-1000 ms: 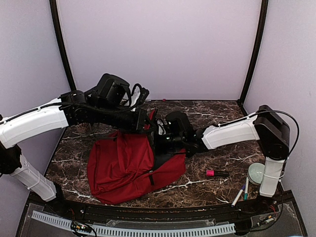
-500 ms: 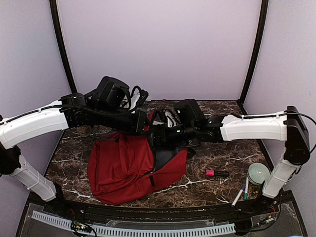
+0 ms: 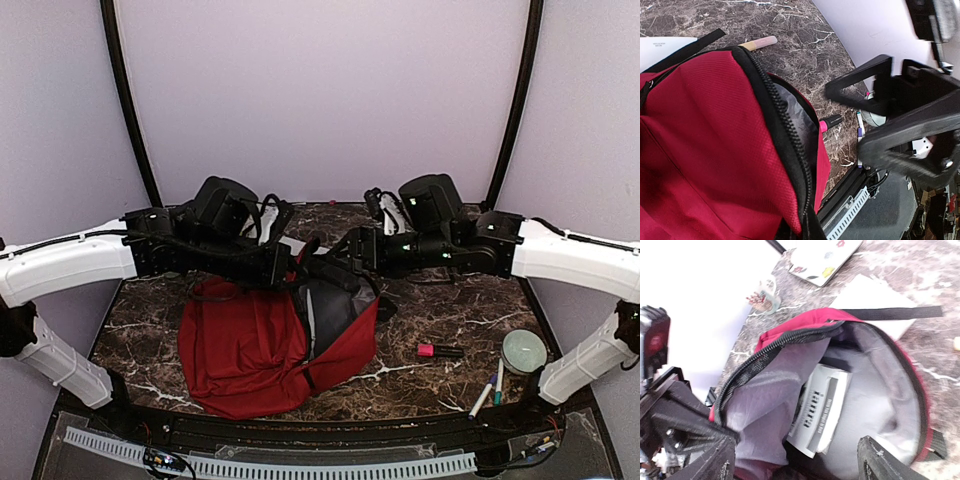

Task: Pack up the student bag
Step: Move the student bag to the center of the board.

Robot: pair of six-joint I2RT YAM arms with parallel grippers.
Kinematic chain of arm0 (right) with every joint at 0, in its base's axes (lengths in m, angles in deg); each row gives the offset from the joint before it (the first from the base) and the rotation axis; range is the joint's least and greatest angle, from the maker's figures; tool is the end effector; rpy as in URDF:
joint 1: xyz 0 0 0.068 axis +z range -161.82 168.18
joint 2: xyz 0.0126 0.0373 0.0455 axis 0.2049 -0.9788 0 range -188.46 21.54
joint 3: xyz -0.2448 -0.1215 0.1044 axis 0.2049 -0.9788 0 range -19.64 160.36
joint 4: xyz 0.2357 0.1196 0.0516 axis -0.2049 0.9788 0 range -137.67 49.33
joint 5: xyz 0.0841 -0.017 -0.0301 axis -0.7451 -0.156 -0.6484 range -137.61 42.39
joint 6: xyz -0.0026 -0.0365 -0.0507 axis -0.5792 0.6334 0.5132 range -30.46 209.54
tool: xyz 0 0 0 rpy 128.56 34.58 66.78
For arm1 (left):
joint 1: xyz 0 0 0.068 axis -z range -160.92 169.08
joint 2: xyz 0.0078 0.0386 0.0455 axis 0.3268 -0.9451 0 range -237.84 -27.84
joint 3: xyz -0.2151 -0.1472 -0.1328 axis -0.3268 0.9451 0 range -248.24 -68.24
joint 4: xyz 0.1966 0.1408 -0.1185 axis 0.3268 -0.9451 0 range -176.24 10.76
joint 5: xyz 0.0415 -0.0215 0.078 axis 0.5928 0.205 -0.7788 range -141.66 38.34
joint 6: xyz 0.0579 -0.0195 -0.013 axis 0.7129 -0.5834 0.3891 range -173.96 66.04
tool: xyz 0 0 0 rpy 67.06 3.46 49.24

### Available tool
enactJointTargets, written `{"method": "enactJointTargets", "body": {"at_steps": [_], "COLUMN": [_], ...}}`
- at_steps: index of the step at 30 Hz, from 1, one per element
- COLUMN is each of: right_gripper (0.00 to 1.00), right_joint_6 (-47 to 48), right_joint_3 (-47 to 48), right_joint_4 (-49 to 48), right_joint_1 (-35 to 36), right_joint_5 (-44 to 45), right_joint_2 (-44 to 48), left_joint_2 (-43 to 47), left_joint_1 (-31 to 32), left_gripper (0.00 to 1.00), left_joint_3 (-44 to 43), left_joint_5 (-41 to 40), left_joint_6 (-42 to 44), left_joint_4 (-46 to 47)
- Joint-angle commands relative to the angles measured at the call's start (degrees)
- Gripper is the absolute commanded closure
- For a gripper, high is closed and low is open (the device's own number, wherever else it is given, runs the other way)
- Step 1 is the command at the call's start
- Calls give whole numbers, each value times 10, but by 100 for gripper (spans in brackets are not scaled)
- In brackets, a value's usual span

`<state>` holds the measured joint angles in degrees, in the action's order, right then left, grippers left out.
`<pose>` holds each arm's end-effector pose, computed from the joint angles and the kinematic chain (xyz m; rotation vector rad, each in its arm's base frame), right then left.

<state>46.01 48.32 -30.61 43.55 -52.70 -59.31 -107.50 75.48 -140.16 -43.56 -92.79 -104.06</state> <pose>0.1899 0.2825 0.3356 -0.2962 2.2826 1.0766 0.1771 -0.2787 0.3534 0.4489 2.3070 -1.0629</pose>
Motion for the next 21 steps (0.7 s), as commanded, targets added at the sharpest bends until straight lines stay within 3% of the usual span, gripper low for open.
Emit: {"method": "enactJointTargets", "body": {"at_steps": [1,10,21], "right_gripper": [13,13,13], "right_joint_6": [20,34,-52], "right_joint_3": [-15,-57,-89], "right_joint_4": [56,99,127], "right_joint_1": [-5,-53,-166], "right_joint_5": [77,140,80], "right_joint_2": [54,122,98], "left_joint_2": [23,23,47], "left_joint_1": [-2,-2,-2], "left_gripper": [100,100,100], "left_joint_3": [25,43,74], "left_joint_5": [1,7,3], "left_joint_6": [-10,-9,-39], "left_joint_4": [26,18,8]}}
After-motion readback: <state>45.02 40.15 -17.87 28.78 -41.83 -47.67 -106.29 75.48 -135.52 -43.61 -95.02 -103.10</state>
